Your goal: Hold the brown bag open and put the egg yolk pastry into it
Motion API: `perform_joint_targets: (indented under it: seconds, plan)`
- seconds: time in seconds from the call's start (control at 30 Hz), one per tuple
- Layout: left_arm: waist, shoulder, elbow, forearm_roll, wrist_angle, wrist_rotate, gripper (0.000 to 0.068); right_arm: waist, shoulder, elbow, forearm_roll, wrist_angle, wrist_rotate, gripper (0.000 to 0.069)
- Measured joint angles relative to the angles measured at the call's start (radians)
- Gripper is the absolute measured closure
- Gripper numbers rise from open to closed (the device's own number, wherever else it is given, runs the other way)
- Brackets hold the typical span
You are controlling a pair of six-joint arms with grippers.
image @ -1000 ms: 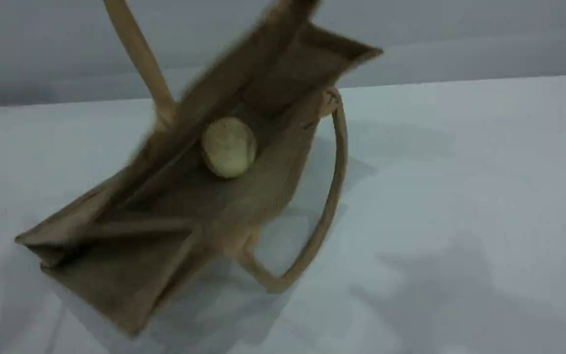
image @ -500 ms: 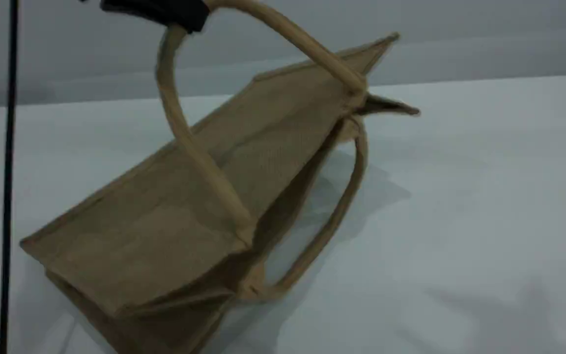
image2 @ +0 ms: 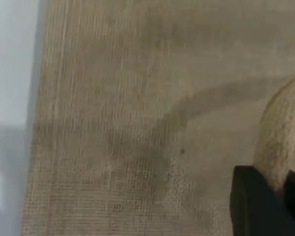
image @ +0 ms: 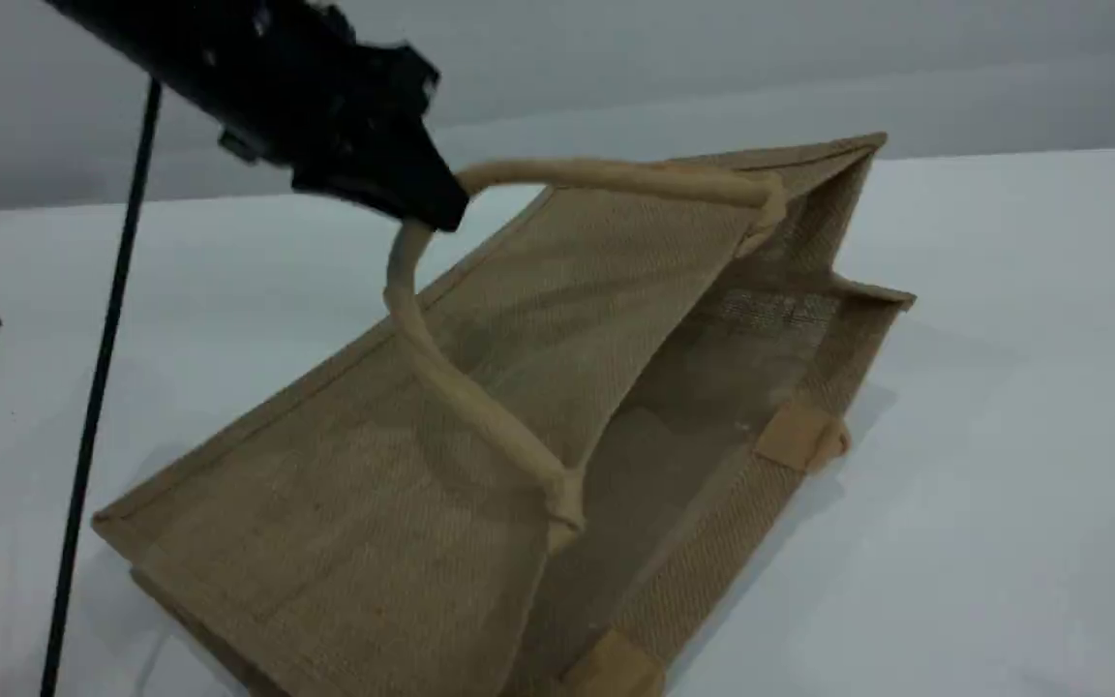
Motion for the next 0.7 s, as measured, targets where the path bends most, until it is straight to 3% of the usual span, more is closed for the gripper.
perform_joint_targets:
  seconds: [0.1,0.2,0.43,0.53,0.7]
  plan:
    - [0.000,0.044,0.000,-0.037,0.009,0.000,0.0565,0.000,-0.058,0.000,-0.051,0.027,0.059,0.0316]
    - [0.000,0.084,0.000,-0.076,0.031,0.022,0.0496,0.000,-0.115,0.000,-0.093,0.055,0.110,0.0316]
    - [0.001,0.097,-0.001,-0.250,0.150,0.126,0.0246,0.000,-0.174,0.000,-0.200,0.193,0.229,0.0316]
    - [0.001,0.076,-0.001,-0.295,0.199,0.168,0.0213,0.000,-0.201,0.000,-0.239,0.254,0.254,0.0316]
    - [0.001,0.003,-0.001,-0.282,0.229,0.177,0.0207,0.000,-0.273,0.018,-0.259,0.268,0.299,0.0316]
